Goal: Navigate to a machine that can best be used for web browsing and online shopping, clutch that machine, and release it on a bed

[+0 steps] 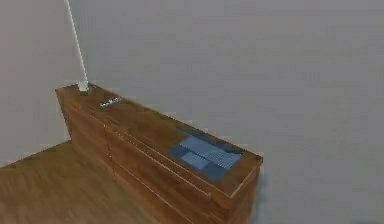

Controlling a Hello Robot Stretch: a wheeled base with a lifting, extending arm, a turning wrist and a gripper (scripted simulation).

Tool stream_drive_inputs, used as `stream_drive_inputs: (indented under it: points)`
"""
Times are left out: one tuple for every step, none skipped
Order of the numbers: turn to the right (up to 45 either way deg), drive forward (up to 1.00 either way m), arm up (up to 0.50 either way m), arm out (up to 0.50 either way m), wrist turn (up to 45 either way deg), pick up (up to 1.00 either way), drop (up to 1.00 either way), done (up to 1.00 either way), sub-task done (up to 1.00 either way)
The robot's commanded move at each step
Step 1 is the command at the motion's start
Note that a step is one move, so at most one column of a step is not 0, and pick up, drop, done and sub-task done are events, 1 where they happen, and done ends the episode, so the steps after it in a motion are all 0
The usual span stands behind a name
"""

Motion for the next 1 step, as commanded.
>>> stream_drive_inputs:
  points:
    - [-45.0,0.00,0.00,0.00,0.0,0.00,0.00,0.00,0.00]
